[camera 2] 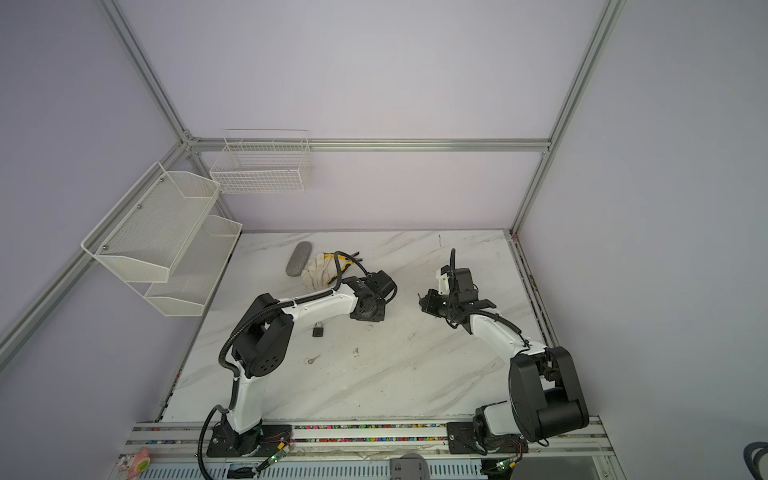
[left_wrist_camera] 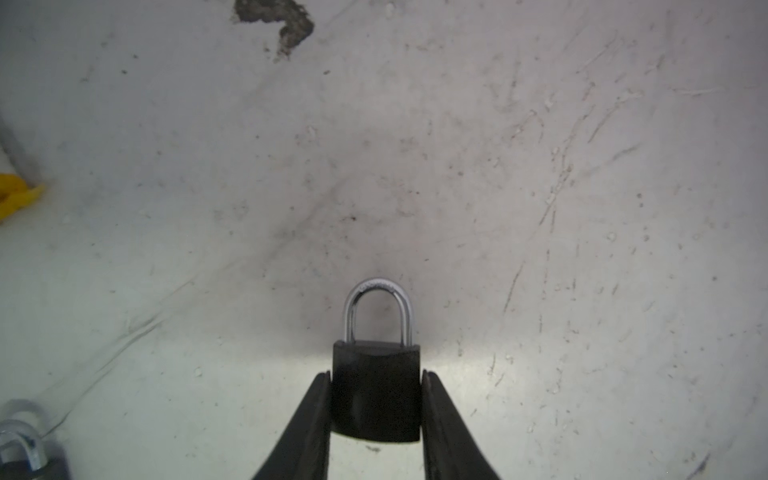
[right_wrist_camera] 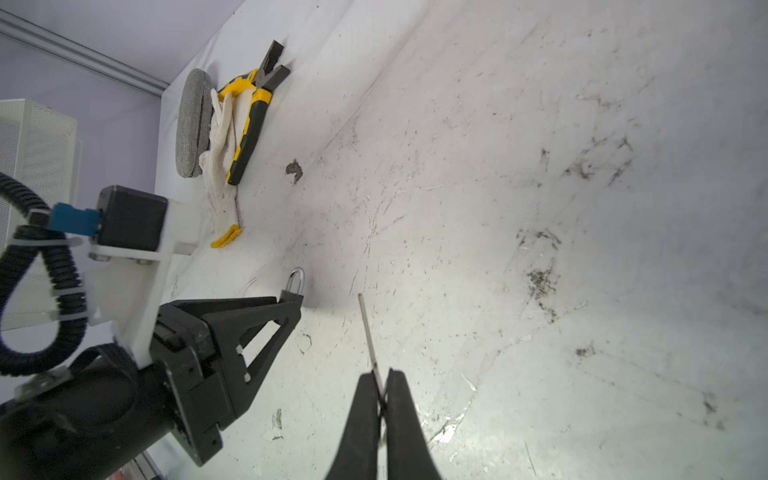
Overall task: Unlock with the key
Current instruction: 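Lift the black padlock with the left gripper while the right gripper holds the key raised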
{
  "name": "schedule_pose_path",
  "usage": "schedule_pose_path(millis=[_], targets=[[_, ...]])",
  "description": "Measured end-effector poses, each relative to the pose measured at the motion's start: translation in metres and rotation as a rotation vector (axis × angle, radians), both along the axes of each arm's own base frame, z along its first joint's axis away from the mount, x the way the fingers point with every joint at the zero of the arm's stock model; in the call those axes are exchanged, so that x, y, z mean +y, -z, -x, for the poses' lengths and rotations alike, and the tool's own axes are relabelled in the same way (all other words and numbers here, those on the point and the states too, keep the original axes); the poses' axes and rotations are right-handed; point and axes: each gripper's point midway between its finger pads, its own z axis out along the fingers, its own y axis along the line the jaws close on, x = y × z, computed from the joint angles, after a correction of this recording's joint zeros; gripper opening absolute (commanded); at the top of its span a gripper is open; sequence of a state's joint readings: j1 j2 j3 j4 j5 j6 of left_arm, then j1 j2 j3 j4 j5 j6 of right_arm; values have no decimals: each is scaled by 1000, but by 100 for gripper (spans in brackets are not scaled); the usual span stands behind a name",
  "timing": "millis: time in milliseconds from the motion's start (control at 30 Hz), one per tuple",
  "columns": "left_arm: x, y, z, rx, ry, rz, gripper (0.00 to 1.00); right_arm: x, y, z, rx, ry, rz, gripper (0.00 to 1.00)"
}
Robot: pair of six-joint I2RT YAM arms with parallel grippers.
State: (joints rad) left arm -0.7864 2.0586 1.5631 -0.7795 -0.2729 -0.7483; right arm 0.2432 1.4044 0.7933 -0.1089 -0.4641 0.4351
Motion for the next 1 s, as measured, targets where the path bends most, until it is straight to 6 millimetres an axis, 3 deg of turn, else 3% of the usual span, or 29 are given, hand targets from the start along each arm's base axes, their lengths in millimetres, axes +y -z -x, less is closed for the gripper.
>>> schedule_pose_path(millis=[433,733,933,1000], targets=[[-1,-1,1,3,-42,27,33,9,3,4,12,-29,-6,0],[2,14,4,26,-62,11,34,20,4,9,18,-58,-16,0],[4,19,6,35,-74,6,38,31,6,13,28,-81,-27,0],[6,21,8,38,-75,3,44,35,6,14,29,-88,-31,0]])
